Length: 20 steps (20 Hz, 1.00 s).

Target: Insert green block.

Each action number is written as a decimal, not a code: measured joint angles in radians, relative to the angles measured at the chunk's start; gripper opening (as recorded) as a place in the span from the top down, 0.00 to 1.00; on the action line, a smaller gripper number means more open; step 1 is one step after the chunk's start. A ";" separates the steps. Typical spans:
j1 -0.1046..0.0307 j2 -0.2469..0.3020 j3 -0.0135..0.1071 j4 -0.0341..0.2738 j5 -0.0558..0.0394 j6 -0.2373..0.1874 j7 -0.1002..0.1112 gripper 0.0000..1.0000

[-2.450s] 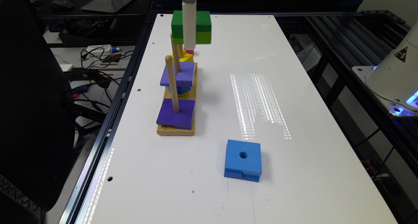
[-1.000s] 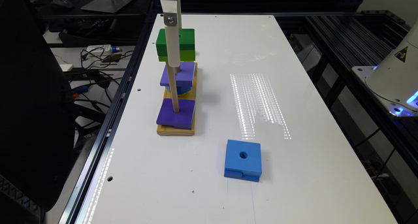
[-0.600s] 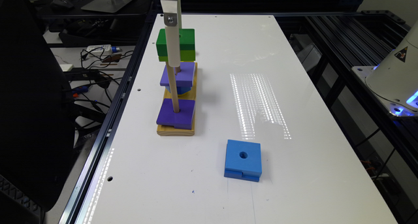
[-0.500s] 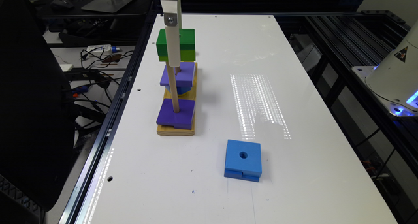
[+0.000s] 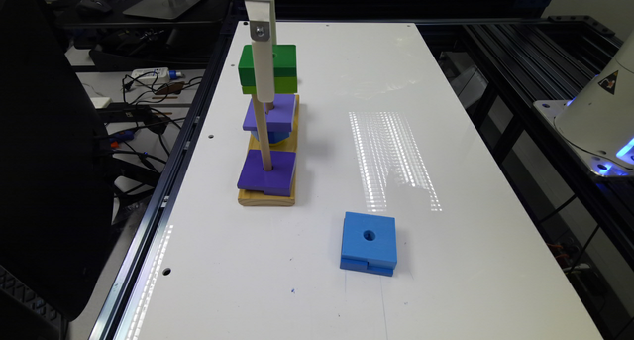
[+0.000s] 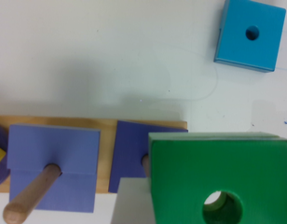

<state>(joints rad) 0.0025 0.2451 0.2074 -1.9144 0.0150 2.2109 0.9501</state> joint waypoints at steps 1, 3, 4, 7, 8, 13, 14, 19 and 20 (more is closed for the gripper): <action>-0.001 0.000 0.000 0.000 0.0000 0.000 -0.001 1.00; -0.004 0.000 0.000 0.000 0.0000 0.000 -0.003 1.00; -0.004 0.000 -0.001 0.000 0.0000 0.000 -0.003 1.00; -0.006 0.000 -0.001 0.000 0.0000 0.000 -0.004 1.00; -0.008 0.000 -0.001 0.000 0.0000 0.000 -0.005 1.00; -0.010 0.000 -0.001 0.000 0.0000 0.000 -0.007 1.00; -0.011 0.000 -0.001 0.000 0.0000 0.000 -0.007 1.00; -0.011 0.000 0.000 0.000 0.0000 0.000 -0.007 1.00; -0.011 0.000 0.000 0.000 0.0000 0.000 -0.007 1.00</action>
